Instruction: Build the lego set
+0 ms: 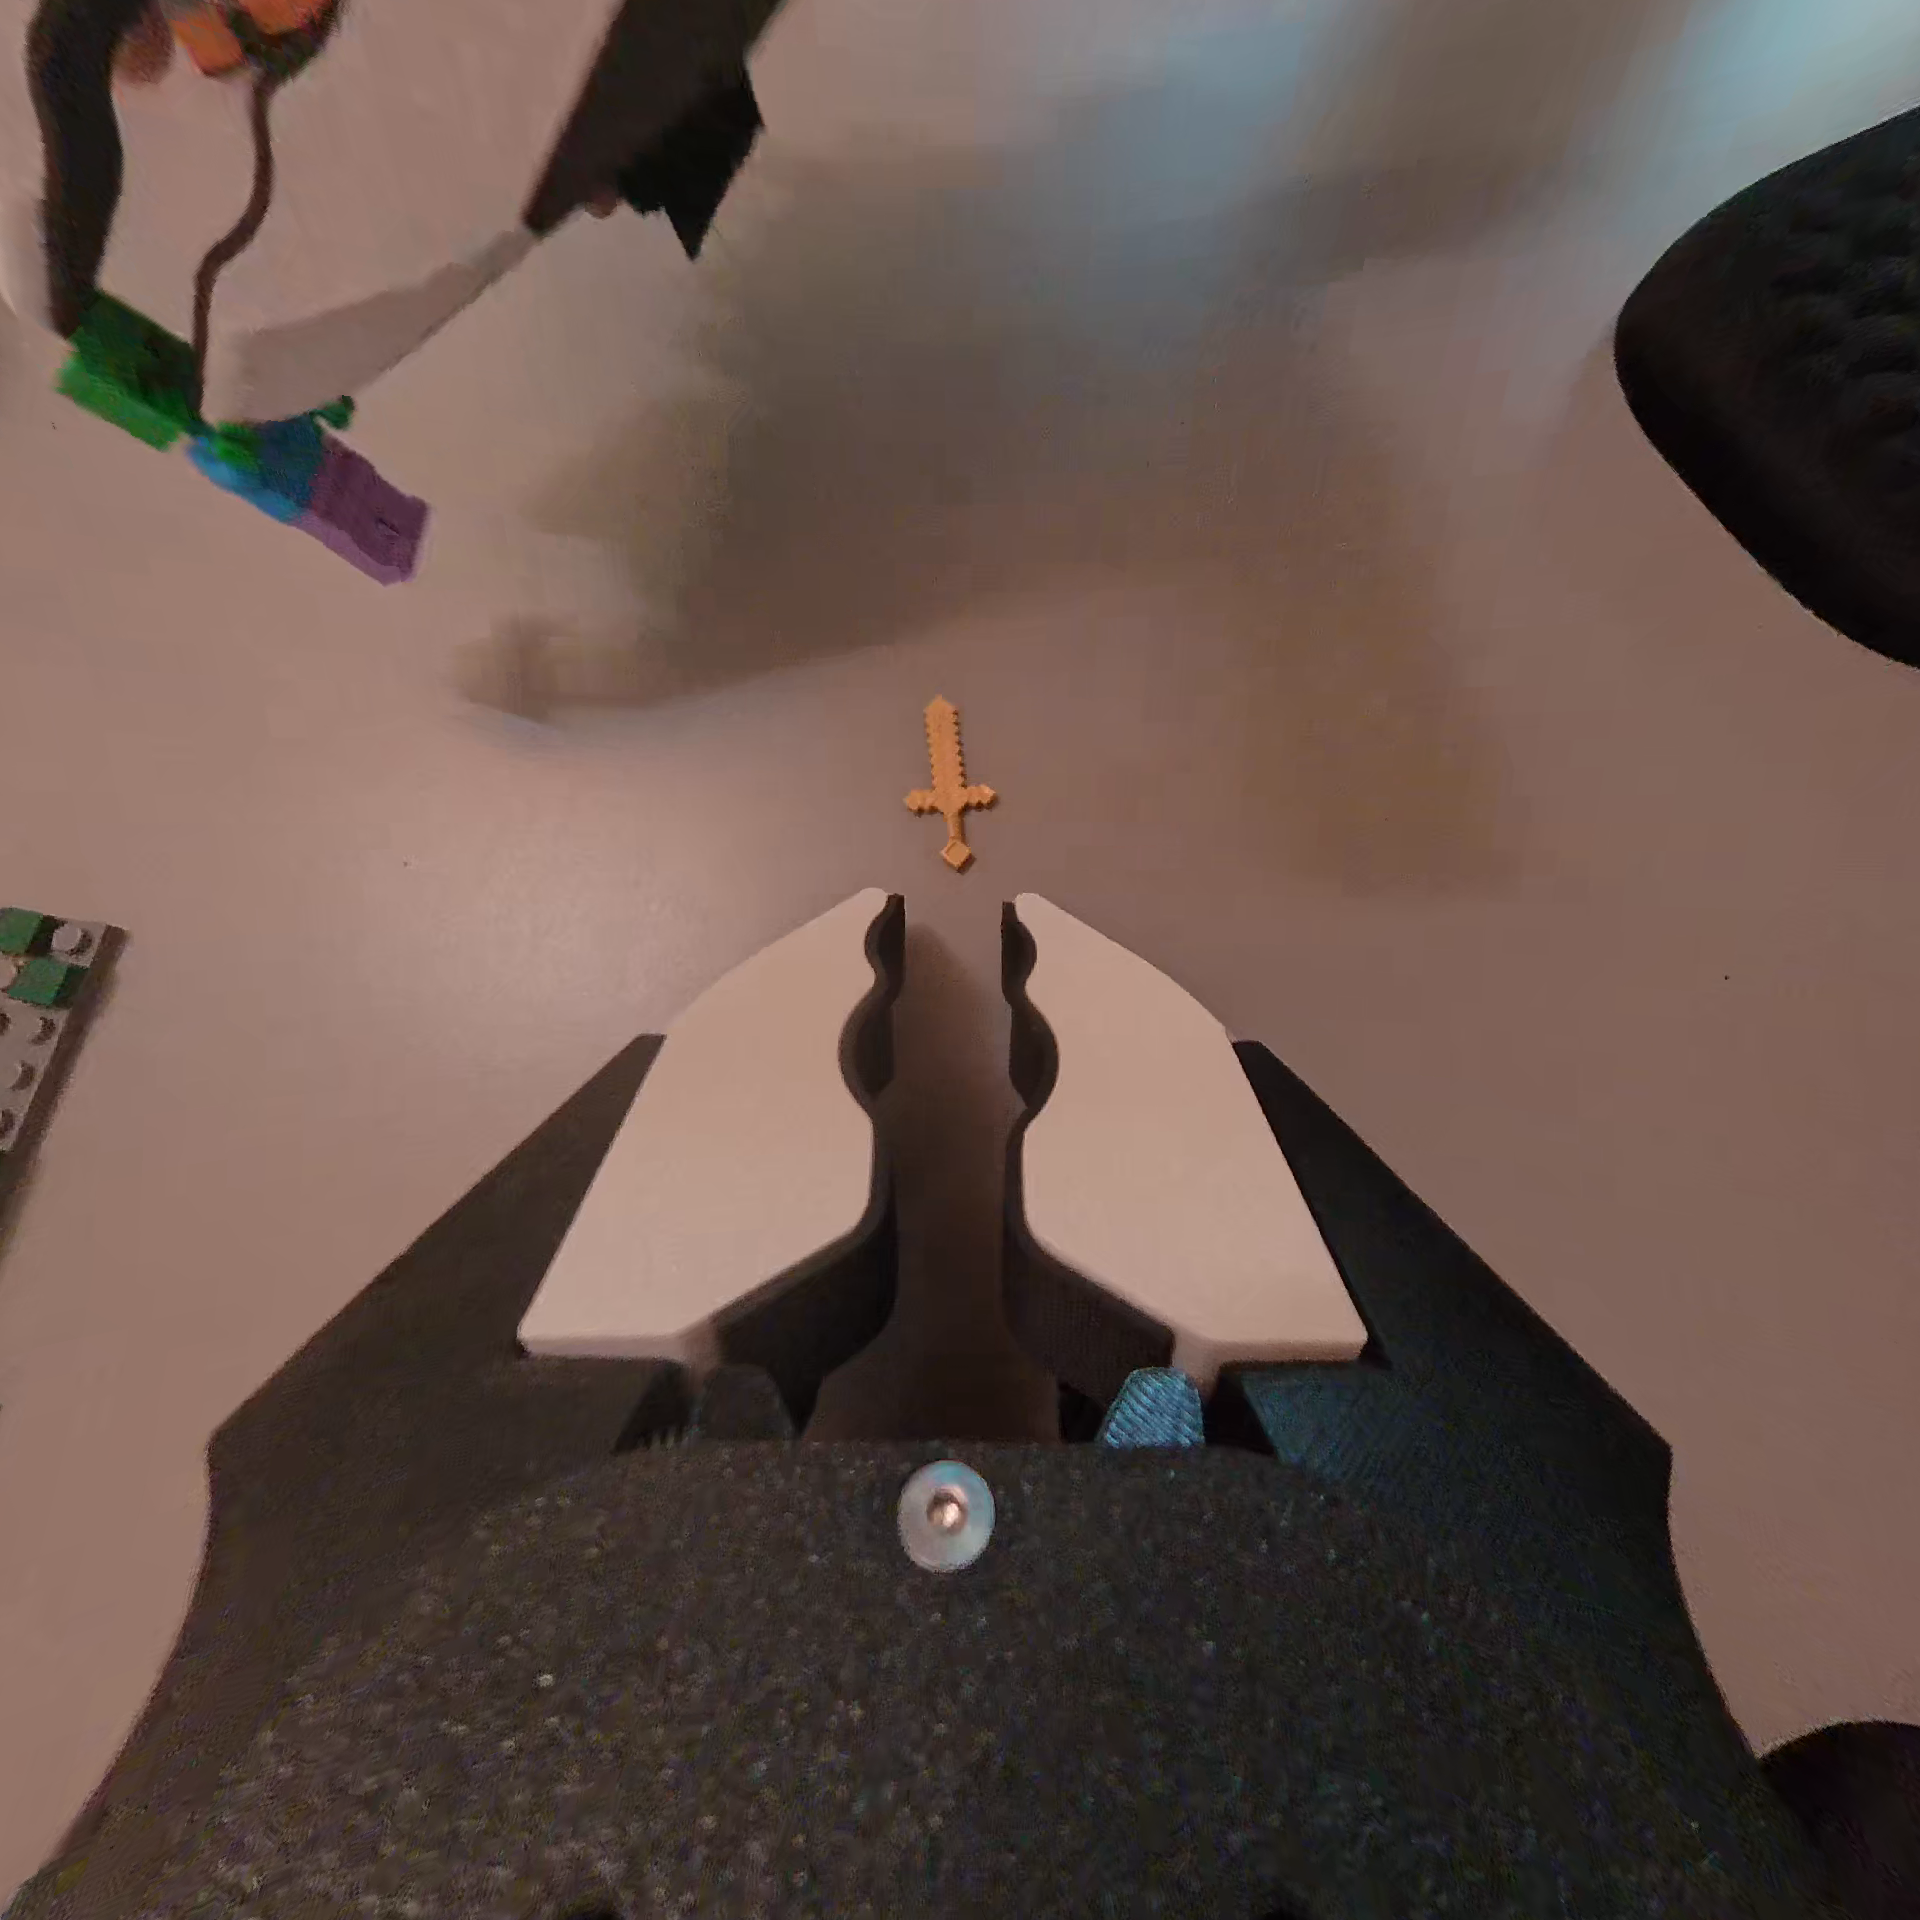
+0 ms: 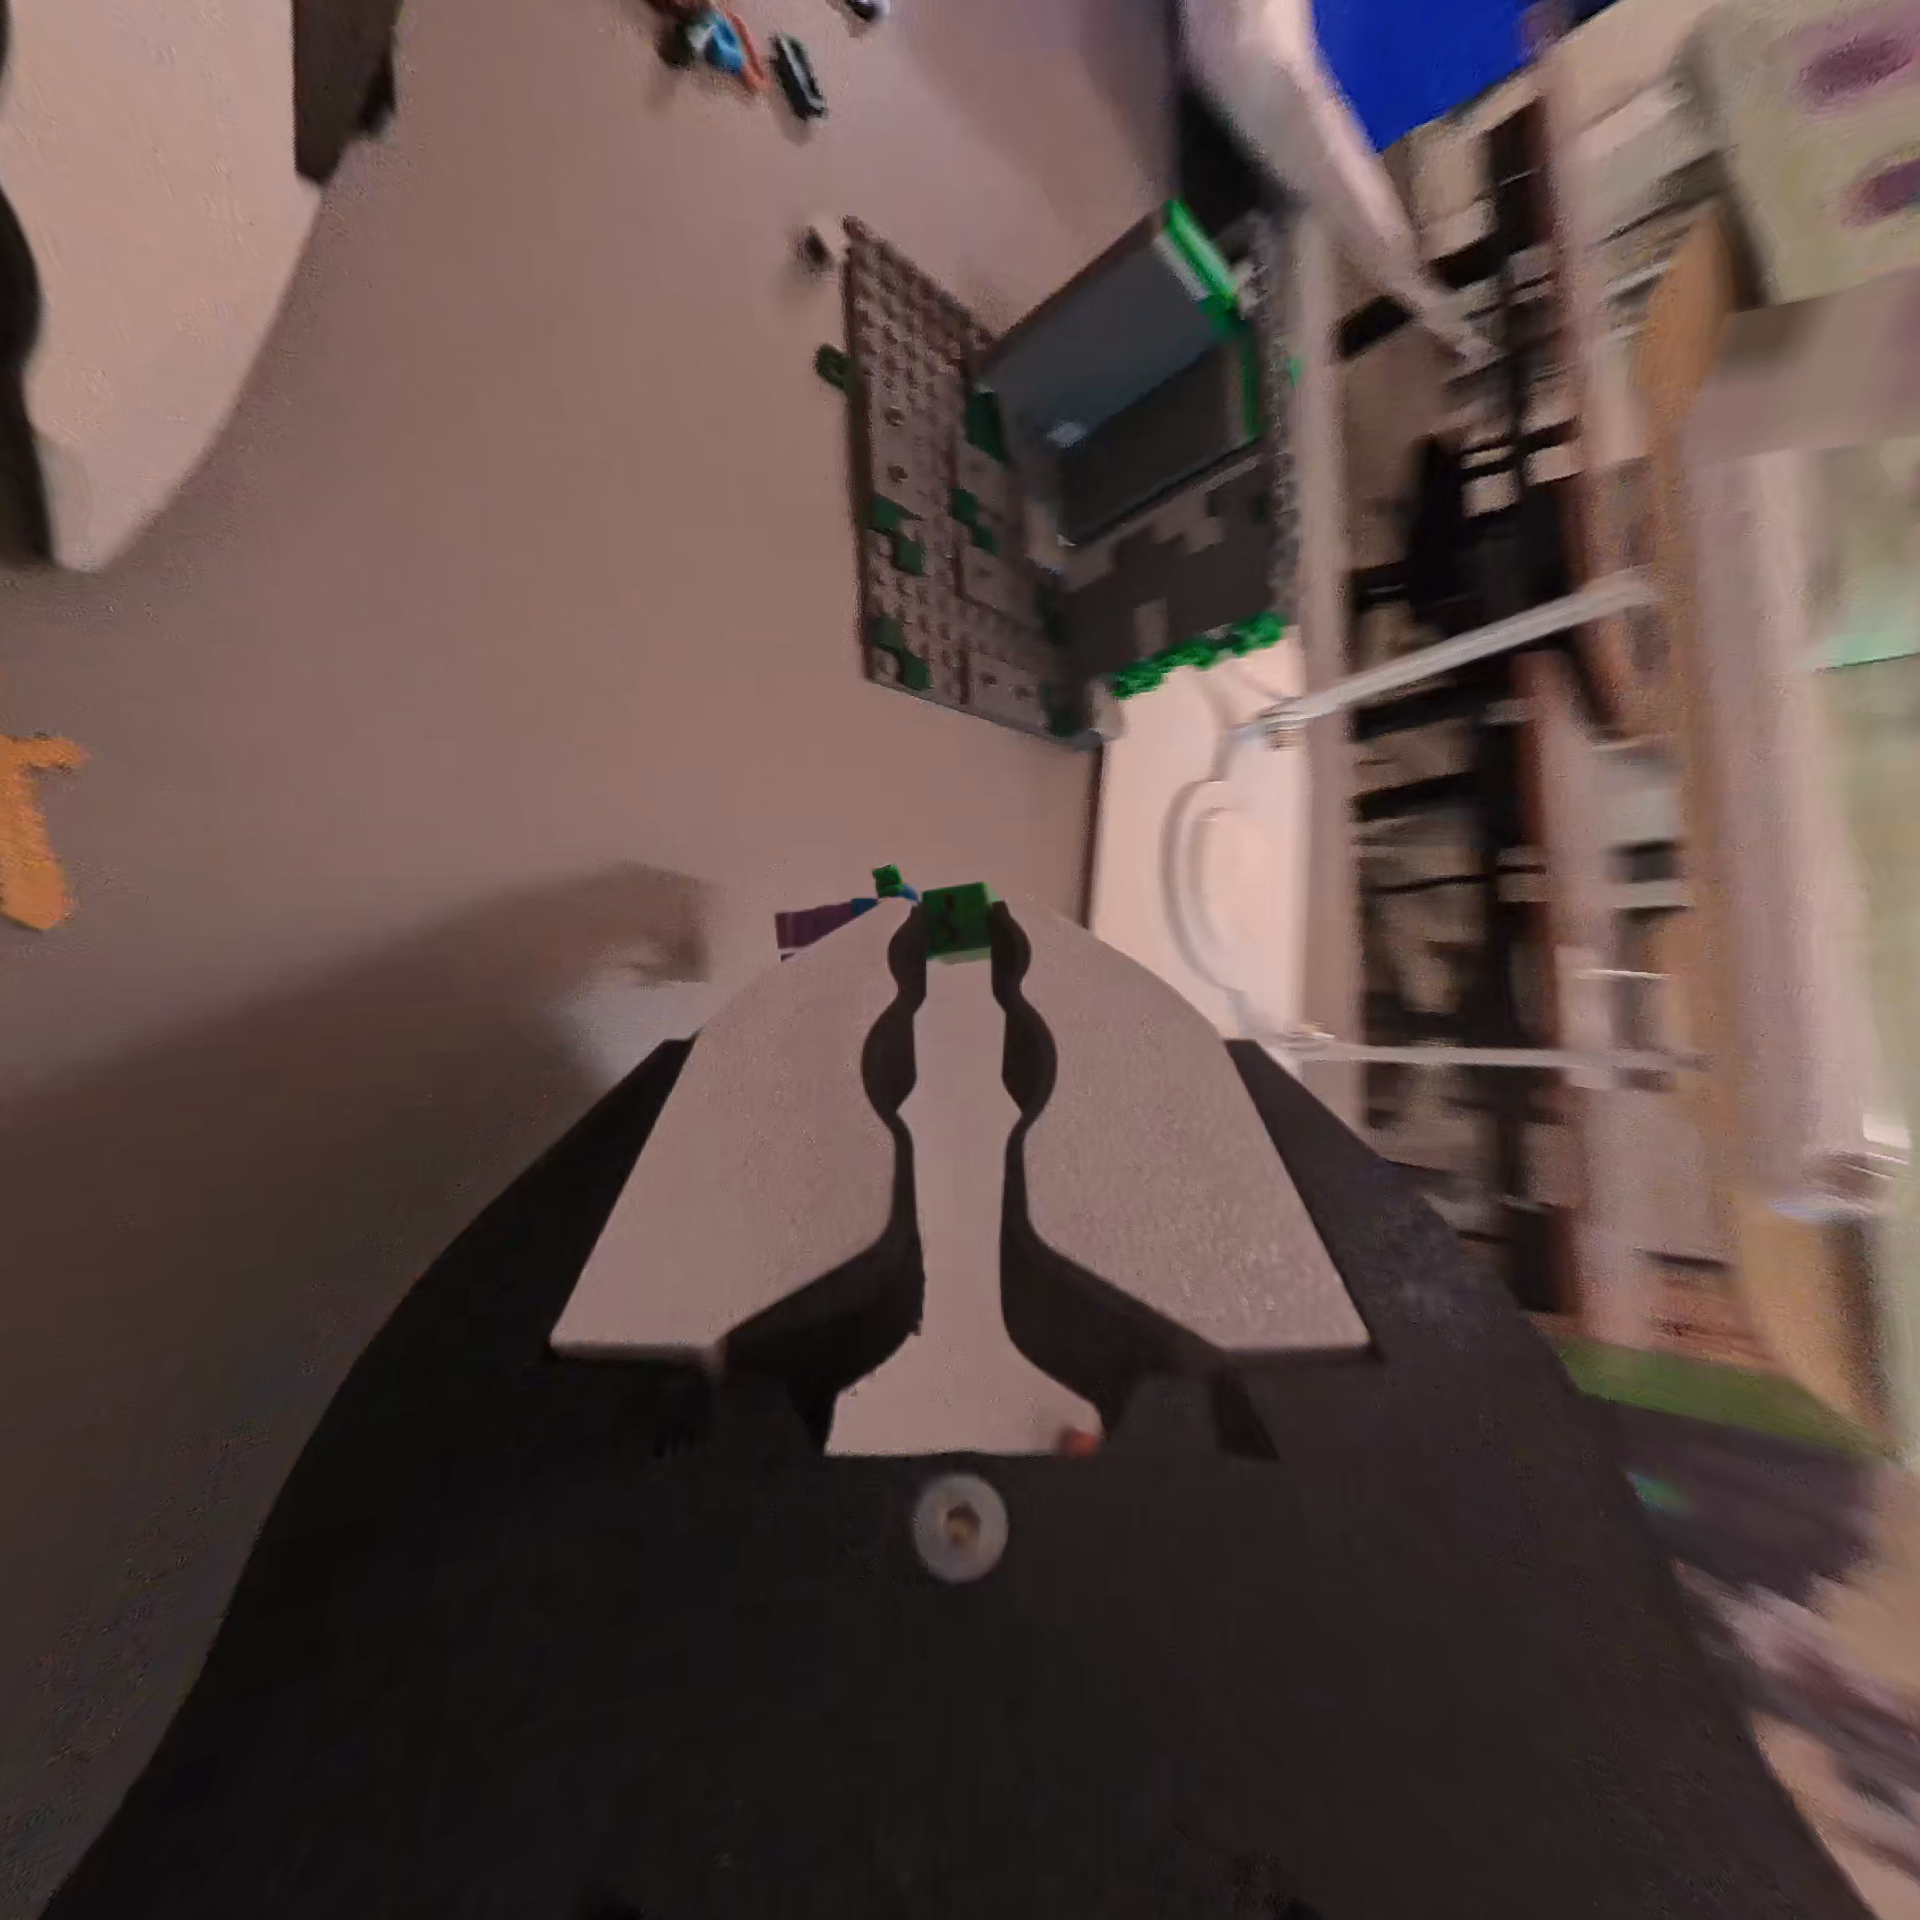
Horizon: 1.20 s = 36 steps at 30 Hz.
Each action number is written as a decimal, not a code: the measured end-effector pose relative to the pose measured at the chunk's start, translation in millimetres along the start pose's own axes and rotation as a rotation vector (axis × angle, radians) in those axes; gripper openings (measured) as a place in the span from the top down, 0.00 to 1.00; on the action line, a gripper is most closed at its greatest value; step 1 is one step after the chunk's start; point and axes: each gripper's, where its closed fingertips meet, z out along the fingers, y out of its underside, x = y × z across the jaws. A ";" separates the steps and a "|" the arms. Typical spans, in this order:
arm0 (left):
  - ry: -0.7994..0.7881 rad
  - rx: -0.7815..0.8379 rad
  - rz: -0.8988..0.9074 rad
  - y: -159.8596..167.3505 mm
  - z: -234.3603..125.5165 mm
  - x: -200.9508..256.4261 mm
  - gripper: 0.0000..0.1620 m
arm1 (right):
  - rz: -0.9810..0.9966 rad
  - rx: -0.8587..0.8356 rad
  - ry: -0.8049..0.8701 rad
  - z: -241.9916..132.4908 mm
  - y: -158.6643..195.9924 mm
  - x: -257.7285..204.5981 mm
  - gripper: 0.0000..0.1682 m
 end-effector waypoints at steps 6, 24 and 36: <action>-0.004 -0.009 0.020 -0.7 1.2 3.1 0.89 | -0.110 -0.037 0.235 -5.7 8.8 -21.9 0.93; -0.004 -0.012 0.026 -0.8 1.8 3.9 0.89 | -0.110 -0.009 0.210 -10.3 -2.9 -36.8 0.91; -0.003 -0.012 0.027 -0.6 2.0 4.2 0.89 | -0.025 0.012 0.196 -14.0 -3.6 -31.0 0.90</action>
